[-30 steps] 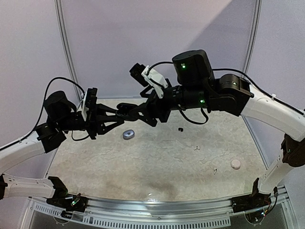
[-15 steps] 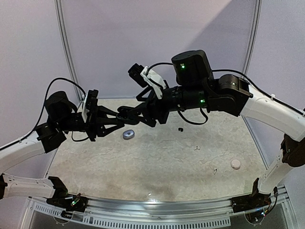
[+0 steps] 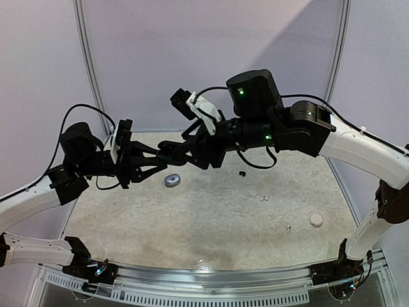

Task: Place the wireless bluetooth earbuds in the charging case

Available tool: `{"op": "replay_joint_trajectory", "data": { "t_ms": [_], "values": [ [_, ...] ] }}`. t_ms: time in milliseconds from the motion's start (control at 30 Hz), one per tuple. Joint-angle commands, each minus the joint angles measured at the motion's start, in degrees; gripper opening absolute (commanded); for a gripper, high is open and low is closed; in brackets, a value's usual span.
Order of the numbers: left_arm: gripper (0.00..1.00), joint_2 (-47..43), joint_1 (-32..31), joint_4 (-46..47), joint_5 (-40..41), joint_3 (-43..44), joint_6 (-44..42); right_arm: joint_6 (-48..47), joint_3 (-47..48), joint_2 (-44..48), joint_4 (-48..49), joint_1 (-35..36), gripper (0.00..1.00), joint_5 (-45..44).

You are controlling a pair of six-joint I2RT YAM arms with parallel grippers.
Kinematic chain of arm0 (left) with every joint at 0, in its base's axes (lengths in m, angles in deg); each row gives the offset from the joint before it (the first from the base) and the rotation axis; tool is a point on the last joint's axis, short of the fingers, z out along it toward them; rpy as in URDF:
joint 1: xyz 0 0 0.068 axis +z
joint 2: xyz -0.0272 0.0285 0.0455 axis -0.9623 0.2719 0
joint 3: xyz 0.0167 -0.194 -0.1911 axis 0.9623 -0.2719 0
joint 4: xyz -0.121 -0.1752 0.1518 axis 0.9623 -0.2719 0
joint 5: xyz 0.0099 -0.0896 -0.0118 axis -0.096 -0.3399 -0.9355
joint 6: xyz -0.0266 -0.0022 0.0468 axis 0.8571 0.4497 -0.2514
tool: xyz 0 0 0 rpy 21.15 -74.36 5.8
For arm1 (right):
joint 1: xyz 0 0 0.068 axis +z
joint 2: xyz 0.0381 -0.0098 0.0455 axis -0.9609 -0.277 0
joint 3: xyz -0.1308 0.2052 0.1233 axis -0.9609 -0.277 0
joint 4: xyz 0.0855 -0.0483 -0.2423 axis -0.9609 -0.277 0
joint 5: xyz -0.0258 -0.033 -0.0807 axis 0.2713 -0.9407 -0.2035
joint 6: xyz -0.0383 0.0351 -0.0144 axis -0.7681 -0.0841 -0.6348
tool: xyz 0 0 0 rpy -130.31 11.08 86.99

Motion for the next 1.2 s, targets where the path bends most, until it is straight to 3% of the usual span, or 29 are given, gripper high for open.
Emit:
{"op": "replay_joint_trajectory", "data": {
  "t_ms": [0,167,367,833,1000,1167],
  "values": [
    [0.0,-0.83,-0.87,1.55,1.1,0.63,0.53,-0.24,0.3,-1.82,-2.61,0.07,0.56,-2.28],
    [0.0,-1.03,-0.87,1.5,1.55,0.63,0.62,-0.53,-0.01,-2.21,-2.64,0.11,0.57,-2.5],
    [0.0,-0.97,-0.88,0.65,2.15,0.71,0.61,-1.3,1.96,-0.86,-1.9,0.06,0.69,0.65],
    [0.0,-0.68,-0.85,0.63,2.91,0.72,1.22,-1.99,2.24,1.44,1.39,-0.06,0.68,-1.48],
    [0.0,-1.01,-0.79,0.66,7.7,0.02,5.33,-0.35,2.52,2.24,2.91,-0.76,0.71,-1.79],
    [0.0,-2.07,-0.79,1.03,14.14,-1.97,9.32,7.89,0.72,5.88,7.36,-5.85,0.72,-5.5]
  ]
}}
